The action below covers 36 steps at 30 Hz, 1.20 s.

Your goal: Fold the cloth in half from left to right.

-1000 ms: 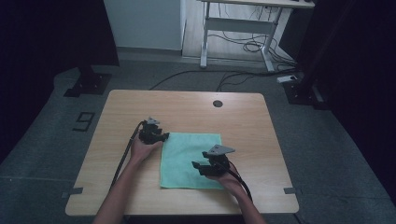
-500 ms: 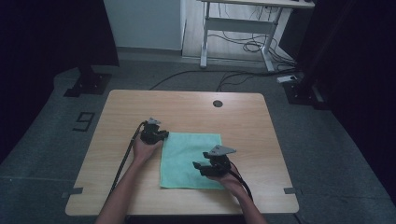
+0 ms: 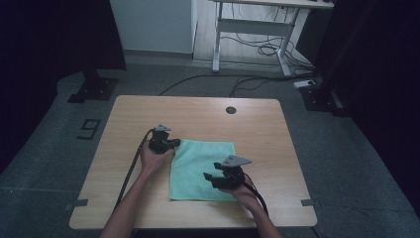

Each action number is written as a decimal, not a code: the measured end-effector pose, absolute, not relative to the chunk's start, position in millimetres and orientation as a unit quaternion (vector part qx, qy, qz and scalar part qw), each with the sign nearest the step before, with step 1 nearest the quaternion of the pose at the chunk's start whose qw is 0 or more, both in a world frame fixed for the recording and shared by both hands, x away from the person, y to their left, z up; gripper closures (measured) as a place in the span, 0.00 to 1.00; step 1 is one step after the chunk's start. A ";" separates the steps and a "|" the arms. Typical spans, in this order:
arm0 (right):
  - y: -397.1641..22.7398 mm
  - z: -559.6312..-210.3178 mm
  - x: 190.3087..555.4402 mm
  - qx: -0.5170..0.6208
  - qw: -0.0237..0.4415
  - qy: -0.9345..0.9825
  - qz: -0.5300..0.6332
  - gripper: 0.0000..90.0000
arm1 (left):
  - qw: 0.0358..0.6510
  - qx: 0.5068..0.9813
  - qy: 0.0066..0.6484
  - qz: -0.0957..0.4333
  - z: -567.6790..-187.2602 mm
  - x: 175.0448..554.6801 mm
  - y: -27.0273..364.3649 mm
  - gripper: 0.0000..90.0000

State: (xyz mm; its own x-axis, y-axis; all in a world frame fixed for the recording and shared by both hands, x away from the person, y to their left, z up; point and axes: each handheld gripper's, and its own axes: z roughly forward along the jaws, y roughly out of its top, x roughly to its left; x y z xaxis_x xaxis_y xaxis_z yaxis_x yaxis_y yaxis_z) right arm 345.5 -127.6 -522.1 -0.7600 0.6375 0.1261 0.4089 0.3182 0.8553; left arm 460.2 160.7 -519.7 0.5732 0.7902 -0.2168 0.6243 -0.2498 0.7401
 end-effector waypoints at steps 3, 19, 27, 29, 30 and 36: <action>-119.0 -519.4 341.6 0.315 0.107 0.807 0.488 0.43 | 0.424 0.780 0.449 0.099 -513.9 456.4 161.7 0.97; -34.7 -541.3 317.6 0.248 0.038 0.844 0.474 0.44 | 0.412 0.780 0.459 0.107 -519.5 454.2 163.0 0.97; -20.6 -550.3 315.2 0.243 0.037 0.856 0.455 0.43 | 0.408 0.782 0.461 0.103 -520.9 455.1 163.6 0.97; -17.7 -551.1 314.6 0.240 0.043 0.860 0.449 0.42 | 0.408 0.782 0.460 0.103 -520.4 454.7 163.1 0.97; -16.8 -550.9 314.2 0.238 0.049 0.860 0.448 0.42 | 0.409 0.781 0.460 0.103 -520.4 454.4 162.6 0.97; -12.6 -551.5 313.8 0.237 0.071 0.868 0.431 0.47 | 0.409 0.782 0.460 0.100 -520.7 453.7 161.5 0.97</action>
State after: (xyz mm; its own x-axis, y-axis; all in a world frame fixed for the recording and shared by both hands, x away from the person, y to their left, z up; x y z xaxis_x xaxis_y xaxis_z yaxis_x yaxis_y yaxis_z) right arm 313.8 -12.6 -551.5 -0.8772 0.4730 0.0818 0.3513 0.5164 0.7810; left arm 453.7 161.5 -520.7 0.5571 0.8010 -0.2193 0.6371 -0.2429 0.7315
